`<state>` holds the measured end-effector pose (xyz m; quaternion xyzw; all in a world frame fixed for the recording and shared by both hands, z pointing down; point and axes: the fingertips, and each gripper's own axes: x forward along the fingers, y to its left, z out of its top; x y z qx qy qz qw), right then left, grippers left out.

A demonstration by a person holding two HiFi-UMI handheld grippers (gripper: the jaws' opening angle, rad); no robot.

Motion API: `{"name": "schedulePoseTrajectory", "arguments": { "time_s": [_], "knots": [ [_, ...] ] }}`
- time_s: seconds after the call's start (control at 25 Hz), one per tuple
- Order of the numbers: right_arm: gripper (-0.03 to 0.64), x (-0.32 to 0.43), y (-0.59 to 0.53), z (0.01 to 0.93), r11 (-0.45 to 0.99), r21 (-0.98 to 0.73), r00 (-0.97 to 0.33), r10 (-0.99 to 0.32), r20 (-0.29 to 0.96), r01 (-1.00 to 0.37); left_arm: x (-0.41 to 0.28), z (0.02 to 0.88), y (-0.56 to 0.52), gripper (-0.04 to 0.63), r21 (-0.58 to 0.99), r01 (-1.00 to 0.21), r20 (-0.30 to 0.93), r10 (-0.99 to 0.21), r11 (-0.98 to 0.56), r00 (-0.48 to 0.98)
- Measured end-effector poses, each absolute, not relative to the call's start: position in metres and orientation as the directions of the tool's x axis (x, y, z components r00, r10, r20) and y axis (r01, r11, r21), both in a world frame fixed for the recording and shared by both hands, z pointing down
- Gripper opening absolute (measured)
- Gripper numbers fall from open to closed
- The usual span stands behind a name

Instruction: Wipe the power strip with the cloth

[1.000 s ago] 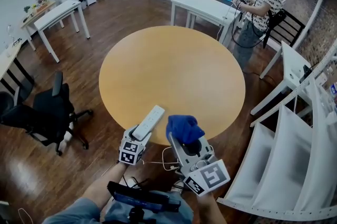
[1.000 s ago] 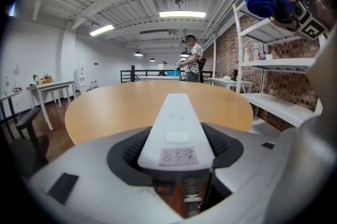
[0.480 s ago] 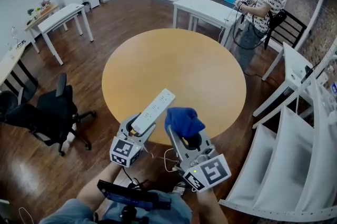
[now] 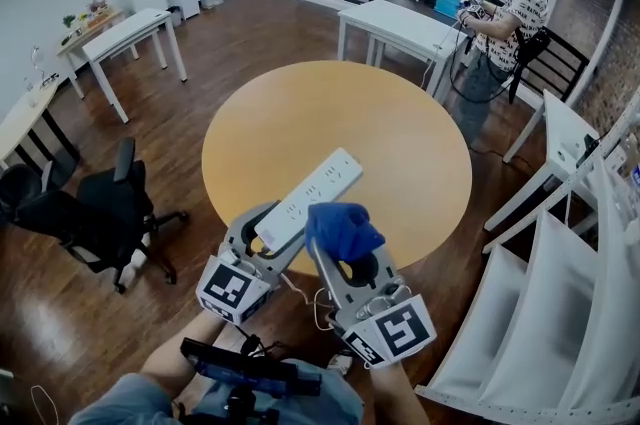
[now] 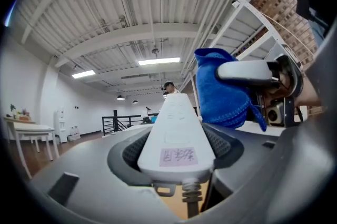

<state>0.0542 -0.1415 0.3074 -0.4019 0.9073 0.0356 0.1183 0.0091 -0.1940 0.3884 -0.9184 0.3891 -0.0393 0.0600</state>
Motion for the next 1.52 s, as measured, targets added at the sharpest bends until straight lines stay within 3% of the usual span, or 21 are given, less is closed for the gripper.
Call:
{"name": "schedulePoseTrajectory", "arguments": {
  "time_s": [0.28,0.56,1.52],
  "knots": [
    [0.074,0.028,-0.128,0.28,0.742,-0.045,-0.703,-0.651,-0.286,-0.669,0.017,0.388,-0.188,0.295,-0.242,-0.694,0.066,-0.725,-0.678,0.686],
    [0.075,-0.019,-0.118,0.298,0.822,-0.059,-0.805,-0.567,-0.176,-0.566,0.026,0.388,-0.178,0.295,-0.295,-0.675,0.068,-0.719,-0.676,0.691],
    [0.075,0.052,-0.17,0.251,0.7,0.017,-0.671,-0.676,-0.303,-0.713,0.008,0.377,-0.161,0.295,-0.287,-0.7,0.017,-0.734,-0.654,0.679]
  ]
}}
